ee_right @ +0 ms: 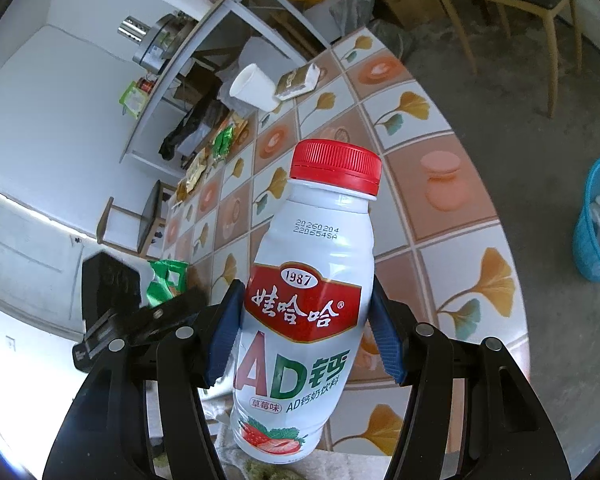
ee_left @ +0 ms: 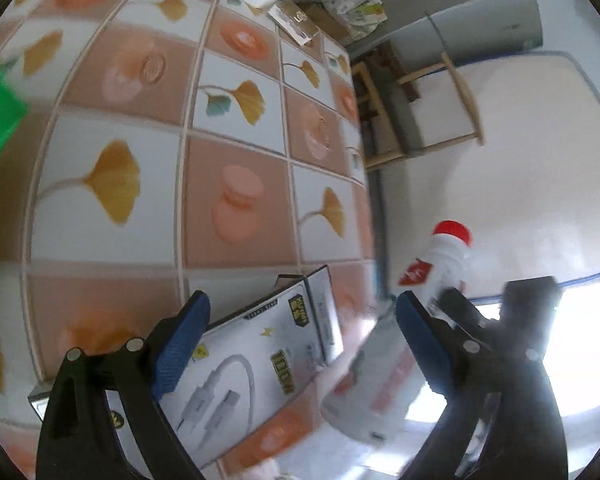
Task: Collect trash
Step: 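Grasp the white KUYAN cable box with the left gripper and lift it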
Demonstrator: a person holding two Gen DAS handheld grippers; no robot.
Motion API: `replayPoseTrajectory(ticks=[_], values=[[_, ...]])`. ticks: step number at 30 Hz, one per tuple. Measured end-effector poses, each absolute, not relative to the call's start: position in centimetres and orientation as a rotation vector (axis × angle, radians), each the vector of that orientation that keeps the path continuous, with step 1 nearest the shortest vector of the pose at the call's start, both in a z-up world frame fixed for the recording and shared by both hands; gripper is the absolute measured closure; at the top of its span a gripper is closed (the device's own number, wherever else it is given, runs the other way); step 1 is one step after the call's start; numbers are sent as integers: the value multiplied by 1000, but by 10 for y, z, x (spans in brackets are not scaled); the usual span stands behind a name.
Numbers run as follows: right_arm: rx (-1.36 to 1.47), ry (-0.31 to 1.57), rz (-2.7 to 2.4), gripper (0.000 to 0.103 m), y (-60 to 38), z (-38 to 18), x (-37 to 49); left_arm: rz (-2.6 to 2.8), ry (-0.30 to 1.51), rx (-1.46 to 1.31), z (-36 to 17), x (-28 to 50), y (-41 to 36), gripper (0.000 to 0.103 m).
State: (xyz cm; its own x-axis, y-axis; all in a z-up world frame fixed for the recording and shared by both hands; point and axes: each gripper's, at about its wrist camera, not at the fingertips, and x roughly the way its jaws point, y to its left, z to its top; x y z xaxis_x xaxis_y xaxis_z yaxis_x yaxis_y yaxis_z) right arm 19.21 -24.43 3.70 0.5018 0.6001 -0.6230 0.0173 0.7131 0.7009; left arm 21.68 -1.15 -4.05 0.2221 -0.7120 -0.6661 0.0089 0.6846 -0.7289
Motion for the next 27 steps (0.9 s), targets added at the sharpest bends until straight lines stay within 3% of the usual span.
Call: replayPoseTrajectory(ticks=[10, 21, 27], values=[[649, 976, 365, 46, -266, 53, 163, -528, 1187, -636, -35, 180, 7, 11], [621, 1069, 425, 46, -248, 28, 151, -377, 982, -105, -16, 172, -42, 11], [655, 1136, 500, 47, -211, 5, 151, -405, 1150, -303, -41, 176, -15, 12]])
